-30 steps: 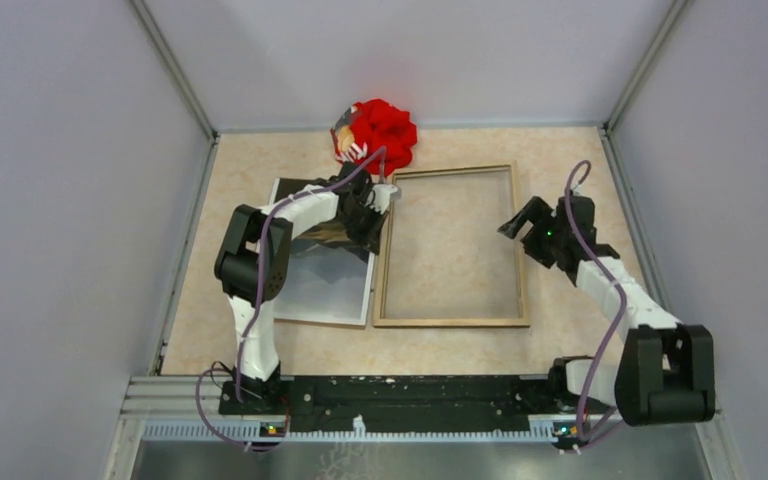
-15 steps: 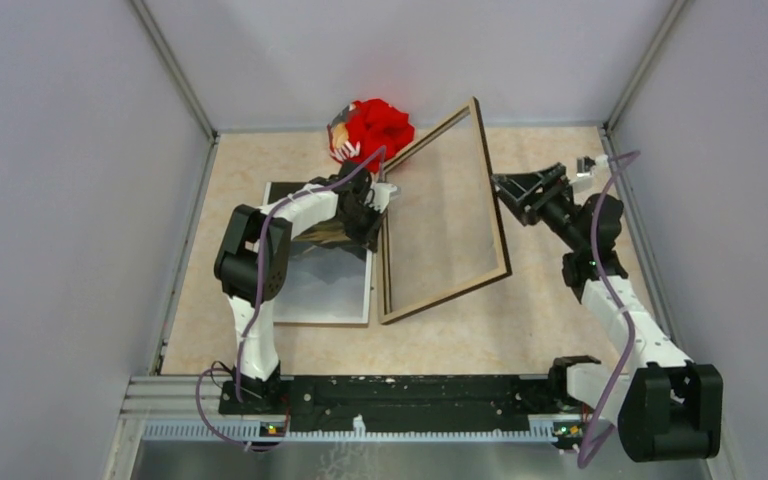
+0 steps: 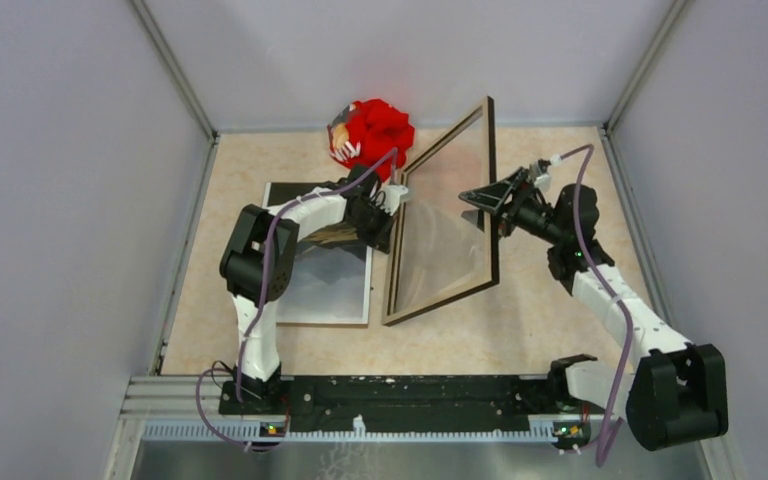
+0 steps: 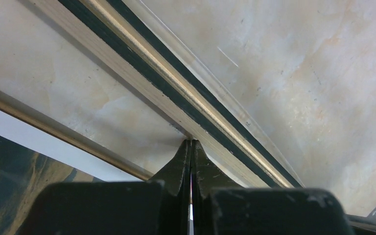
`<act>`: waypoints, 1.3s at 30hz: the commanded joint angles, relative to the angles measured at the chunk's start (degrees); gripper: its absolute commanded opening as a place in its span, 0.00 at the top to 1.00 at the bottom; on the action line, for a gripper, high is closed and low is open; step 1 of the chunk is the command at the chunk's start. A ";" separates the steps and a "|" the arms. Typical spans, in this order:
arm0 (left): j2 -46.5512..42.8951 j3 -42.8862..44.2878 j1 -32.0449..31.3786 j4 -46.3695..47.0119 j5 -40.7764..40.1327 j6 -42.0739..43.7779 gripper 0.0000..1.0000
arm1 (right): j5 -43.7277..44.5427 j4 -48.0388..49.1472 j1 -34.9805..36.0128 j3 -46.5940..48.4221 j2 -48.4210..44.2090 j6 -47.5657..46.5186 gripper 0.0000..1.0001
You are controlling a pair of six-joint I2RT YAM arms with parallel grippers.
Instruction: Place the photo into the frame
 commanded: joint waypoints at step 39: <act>-22.11 34.77 -3.71 -30.80 15.74 -6.25 0.01 | 8.07 -8.11 14.48 23.41 11.43 -4.39 0.46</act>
